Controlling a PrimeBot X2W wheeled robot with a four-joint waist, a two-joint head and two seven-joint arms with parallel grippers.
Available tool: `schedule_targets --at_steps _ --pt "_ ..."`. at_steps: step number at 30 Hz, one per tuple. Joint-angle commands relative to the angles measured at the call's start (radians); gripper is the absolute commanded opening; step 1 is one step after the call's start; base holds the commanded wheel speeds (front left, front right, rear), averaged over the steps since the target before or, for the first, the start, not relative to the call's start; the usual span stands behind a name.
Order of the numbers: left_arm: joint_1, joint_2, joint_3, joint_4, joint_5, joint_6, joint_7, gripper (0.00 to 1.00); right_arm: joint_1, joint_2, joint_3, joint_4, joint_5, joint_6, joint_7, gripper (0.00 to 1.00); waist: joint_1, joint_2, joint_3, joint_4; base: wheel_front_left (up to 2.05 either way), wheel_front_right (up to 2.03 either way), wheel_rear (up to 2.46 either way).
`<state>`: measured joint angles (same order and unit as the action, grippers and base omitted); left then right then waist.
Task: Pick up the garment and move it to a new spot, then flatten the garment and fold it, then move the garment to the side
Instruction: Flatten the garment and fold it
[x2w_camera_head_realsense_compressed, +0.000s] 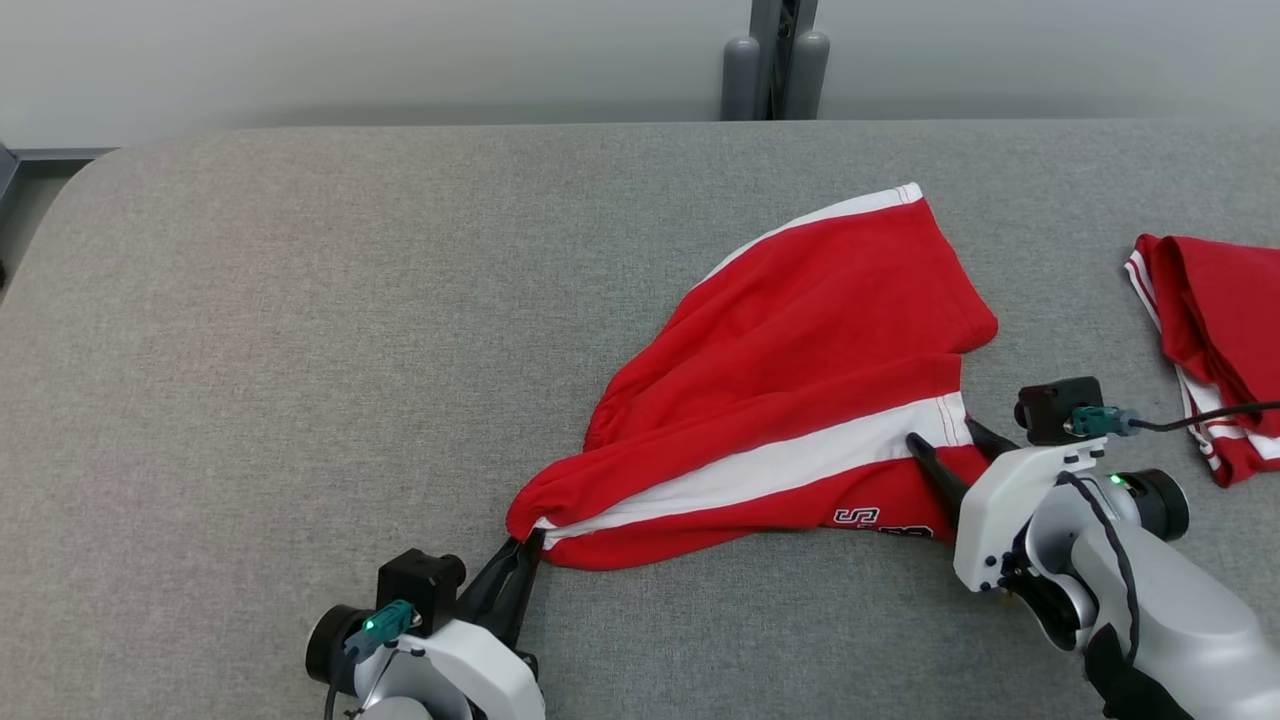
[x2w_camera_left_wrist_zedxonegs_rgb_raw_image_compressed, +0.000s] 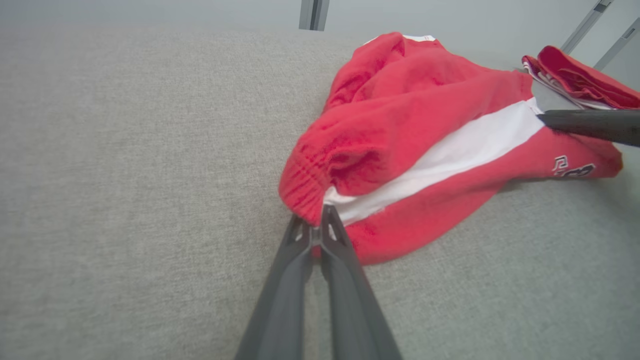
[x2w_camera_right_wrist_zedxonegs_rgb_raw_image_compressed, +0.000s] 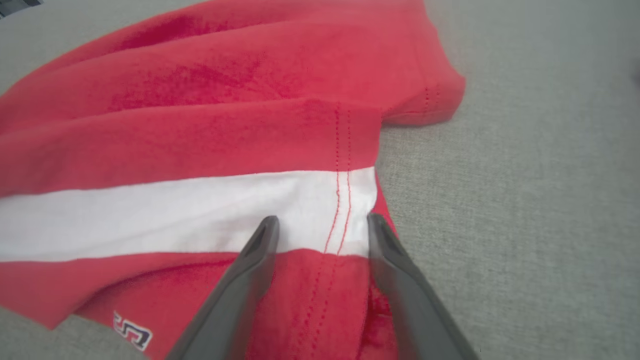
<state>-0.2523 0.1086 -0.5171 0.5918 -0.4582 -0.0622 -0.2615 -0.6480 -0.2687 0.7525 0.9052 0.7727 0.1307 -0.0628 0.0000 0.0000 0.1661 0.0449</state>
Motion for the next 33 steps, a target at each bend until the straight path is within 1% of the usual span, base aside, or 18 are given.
schedule_targets --at_steps 1,2,3,4,5,6,7,11,14,17,21,24,26,28,33 --pt "-0.017 0.002 0.001 -0.003 0.008 -0.004 -0.004 0.00 -0.018 -0.008 0.027 0.014 0.014 0.000 -0.011 0.78 0.0000 0.0000 0.000 0.000 0.00 0.00 0.00" --pt "-0.016 0.002 0.000 -0.003 0.008 -0.004 -0.004 0.00 -0.023 -0.007 0.041 0.021 0.020 0.000 -0.014 0.71 0.0000 0.0000 0.000 0.000 0.00 0.00 0.00" --pt "-0.016 0.001 -0.001 -0.003 0.008 -0.005 -0.004 0.00 -0.027 -0.006 0.054 0.027 0.025 0.000 -0.021 0.47 0.0000 0.0000 -0.001 0.000 0.00 0.00 0.00" --pt "-0.015 0.001 -0.002 -0.003 0.009 -0.006 -0.004 0.00 -0.031 -0.006 0.066 0.033 0.032 0.000 -0.024 0.40 0.0000 0.0000 -0.002 -0.001 0.00 0.00 0.00" --pt "-0.014 0.002 -0.003 -0.003 0.010 -0.006 -0.004 0.00 -0.035 -0.005 0.079 0.038 0.040 0.000 -0.029 0.26 0.0000 0.0000 -0.004 -0.002 0.00 0.00 0.00" --pt "-0.012 0.002 -0.004 -0.002 0.011 -0.005 -0.004 0.00 -0.038 -0.005 0.091 0.042 0.048 0.000 -0.033 0.04 0.0000 0.0000 -0.006 -0.002 0.00 0.00 0.00" --pt "-0.010 0.002 -0.005 -0.001 0.012 -0.005 -0.004 0.00 -0.042 -0.006 0.104 0.047 0.054 0.000 -0.036 0.00 0.0000 0.0000 -0.008 -0.003 0.00 0.00 0.00" --pt "-0.006 0.006 -0.007 0.000 0.011 -0.002 -0.004 0.00 -0.054 -0.017 0.154 0.061 0.075 0.000 -0.062 0.00 0.0000 0.0000 -0.016 -0.005 0.00 0.00 0.00" --pt "-0.006 0.010 -0.003 -0.009 0.012 0.000 -0.004 0.00 -0.064 -0.021 0.169 0.064 0.082 0.000 -0.090 0.00 0.0000 0.0000 -0.021 -0.005 0.00 0.00 0.00" --pt "0.003 0.017 0.008 -0.032 0.017 -0.001 -0.004 0.00 -0.069 -0.036 0.186 0.062 0.092 0.000 -0.140 0.00 0.0000 0.0000 -0.035 -0.006 0.00 0.00 0.00" --pt "0.016 0.025 0.038 -0.079 0.000 -0.010 -0.004 0.00 -0.077 -0.068 0.184 0.031 0.106 0.000 -0.189 0.00 0.0000 0.0000 -0.059 -0.016 0.00 0.00 0.00" --pt "0.012 0.038 0.061 -0.127 -0.010 -0.021 -0.004 0.00 -0.075 -0.104 0.167 -0.012 0.102 0.000 -0.201 0.00 0.0000 0.0000 -0.079 -0.028 0.00 0.00 0.00" --pt "0.000 0.044 0.072 -0.162 -0.023 -0.028 -0.004 0.00 -0.077 -0.136 0.122 -0.069 0.085 0.000 -0.204 0.00 0.0000 0.0000 -0.092 -0.036 0.00 0.00 0.00" --pt "-0.016 0.064 0.076 -0.196 -0.029 -0.036 0.001 0.00 -0.054 -0.163 0.064 -0.135 0.058 0.000 -0.203 0.00 0.0000 0.0000 -0.108 -0.045 0.00 0.00 0.00" --pt "-0.079 0.115 0.082 -0.310 -0.062 -0.052 0.063 0.00 0.008 -0.217 -0.076 -0.304 0.010 0.000 -0.203 0.00 0.0000 0.0000 -0.146 -0.063 0.00 0.00 0.00"
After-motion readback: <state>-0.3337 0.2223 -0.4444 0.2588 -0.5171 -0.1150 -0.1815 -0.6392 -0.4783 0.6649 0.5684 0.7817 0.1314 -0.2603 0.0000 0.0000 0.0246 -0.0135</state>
